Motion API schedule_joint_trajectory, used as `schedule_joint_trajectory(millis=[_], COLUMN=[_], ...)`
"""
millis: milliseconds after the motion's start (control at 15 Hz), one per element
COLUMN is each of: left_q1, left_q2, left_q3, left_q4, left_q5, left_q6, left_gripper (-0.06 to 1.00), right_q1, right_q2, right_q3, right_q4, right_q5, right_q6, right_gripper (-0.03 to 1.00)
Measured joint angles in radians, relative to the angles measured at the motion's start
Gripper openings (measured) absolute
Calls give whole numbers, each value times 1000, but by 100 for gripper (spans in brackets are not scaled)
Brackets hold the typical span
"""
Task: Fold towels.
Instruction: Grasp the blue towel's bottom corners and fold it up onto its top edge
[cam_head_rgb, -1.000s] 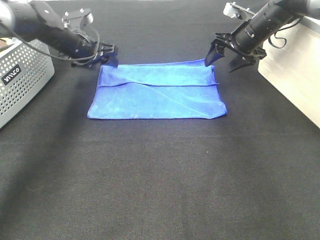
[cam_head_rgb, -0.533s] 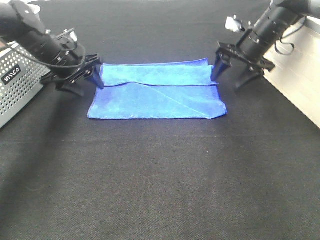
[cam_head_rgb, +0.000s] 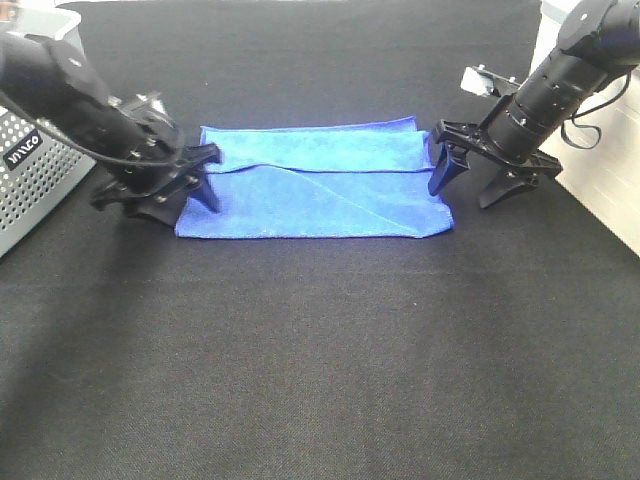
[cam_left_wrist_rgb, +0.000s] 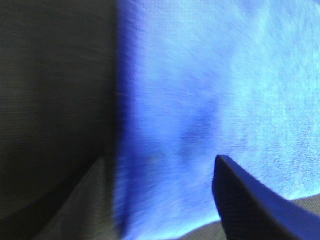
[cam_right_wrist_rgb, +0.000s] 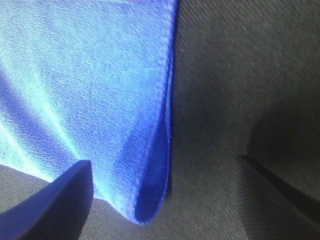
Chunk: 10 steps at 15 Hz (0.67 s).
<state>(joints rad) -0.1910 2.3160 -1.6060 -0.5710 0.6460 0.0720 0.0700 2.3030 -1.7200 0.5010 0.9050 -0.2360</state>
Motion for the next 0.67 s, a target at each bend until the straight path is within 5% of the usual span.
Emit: schedule_joint_trajectory(millis=[400,533,667], left_q1=[-24,-24,-24], left_q2=[18,26,32], left_q3=[-6,-6,-6], left_q4=[-39,-73,-76], left_q5=[-44,-48,-34], left_q6=[-14,-15,-17], left_gripper=[61,49,25], right_q1=[0,5,17], right_q2=[51,67,75], right_q3=[0,0,0], right_q4=[113,149,163], right_q5=[-6,-8,-24], right_q6=[-58,-77,-75], right_gripper=[68,55,38])
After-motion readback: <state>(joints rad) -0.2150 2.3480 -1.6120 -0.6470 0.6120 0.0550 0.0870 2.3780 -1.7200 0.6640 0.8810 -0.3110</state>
